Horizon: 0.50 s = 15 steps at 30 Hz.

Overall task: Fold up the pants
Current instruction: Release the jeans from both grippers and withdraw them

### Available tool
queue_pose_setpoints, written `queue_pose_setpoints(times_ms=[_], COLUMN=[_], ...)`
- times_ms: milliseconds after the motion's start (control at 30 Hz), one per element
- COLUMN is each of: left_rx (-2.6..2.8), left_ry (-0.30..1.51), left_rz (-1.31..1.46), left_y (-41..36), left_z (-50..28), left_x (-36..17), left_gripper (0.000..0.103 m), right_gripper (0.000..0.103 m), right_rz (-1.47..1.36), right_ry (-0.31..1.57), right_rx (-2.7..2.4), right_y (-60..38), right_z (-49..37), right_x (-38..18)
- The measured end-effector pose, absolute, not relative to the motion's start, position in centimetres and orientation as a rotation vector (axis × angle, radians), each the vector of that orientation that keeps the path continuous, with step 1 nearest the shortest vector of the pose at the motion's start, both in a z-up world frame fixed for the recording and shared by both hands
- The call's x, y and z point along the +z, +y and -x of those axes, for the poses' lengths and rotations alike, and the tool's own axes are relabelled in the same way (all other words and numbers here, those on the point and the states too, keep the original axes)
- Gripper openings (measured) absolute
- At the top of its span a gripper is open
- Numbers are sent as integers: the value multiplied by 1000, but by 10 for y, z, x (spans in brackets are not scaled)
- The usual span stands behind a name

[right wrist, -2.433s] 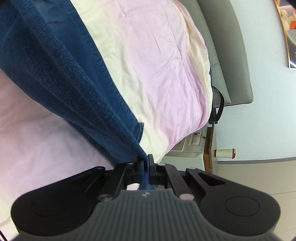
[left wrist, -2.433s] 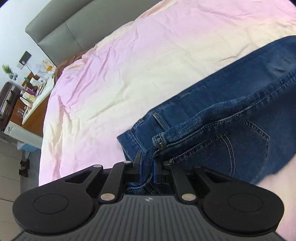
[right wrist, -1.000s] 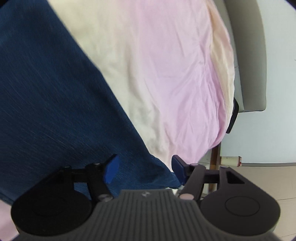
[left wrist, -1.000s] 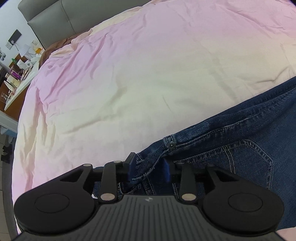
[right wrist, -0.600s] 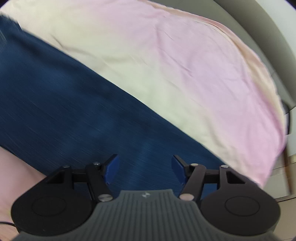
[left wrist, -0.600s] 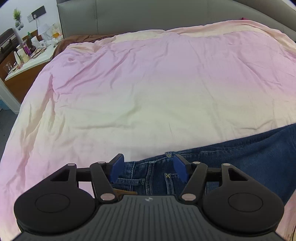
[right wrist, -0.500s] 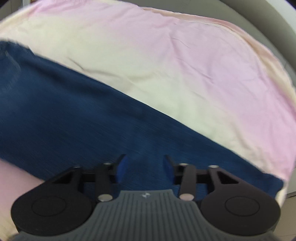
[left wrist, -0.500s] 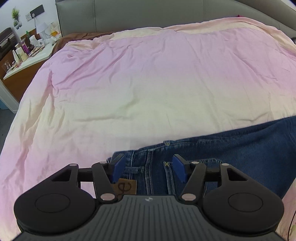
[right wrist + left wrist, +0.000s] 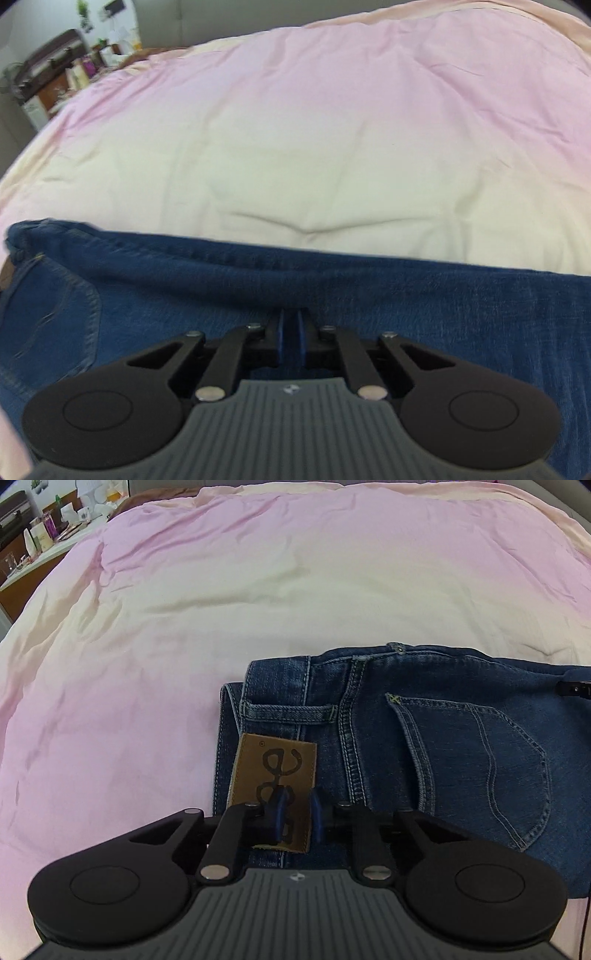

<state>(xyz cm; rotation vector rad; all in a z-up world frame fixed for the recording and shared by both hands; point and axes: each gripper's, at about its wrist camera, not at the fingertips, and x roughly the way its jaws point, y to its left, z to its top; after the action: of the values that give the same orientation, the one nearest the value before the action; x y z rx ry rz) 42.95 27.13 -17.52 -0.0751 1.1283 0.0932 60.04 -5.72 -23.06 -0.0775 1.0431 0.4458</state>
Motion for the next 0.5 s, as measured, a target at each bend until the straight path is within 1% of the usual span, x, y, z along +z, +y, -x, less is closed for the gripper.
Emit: queue_pose_setpoints(times_ms=[67,133,200,267,333,433,500], left_rx=[93,110,113,110,114,115,118], left_ry=[1143,1128,1127,1119,1101,1069,1044], left_rz=[117,108,97,94,108,117,132], left_y=[277,278,276,276,278,275,268], left_z=[-436,-439,-441,-438,-431,-417,-405], left_x=[-182,-184,-184,-180,-175,-164,-153], left_gripper=[23,21,21,21,21,22,23], right_gripper=[0,0,0,0,0,0,2], right_rz=[52,29,63,93,77,96,60], right_ry=[1037,1037,995,957,965,942,933], right_rx=[398,371,349,318,333,361,379], right_y=[-55,-52,-46,-42,-42,-53,-70], right_z=[-612,-621,-623,-623,-622,-605,-591], right_x=[-241,-247,-244,-238,-232,-214,-199])
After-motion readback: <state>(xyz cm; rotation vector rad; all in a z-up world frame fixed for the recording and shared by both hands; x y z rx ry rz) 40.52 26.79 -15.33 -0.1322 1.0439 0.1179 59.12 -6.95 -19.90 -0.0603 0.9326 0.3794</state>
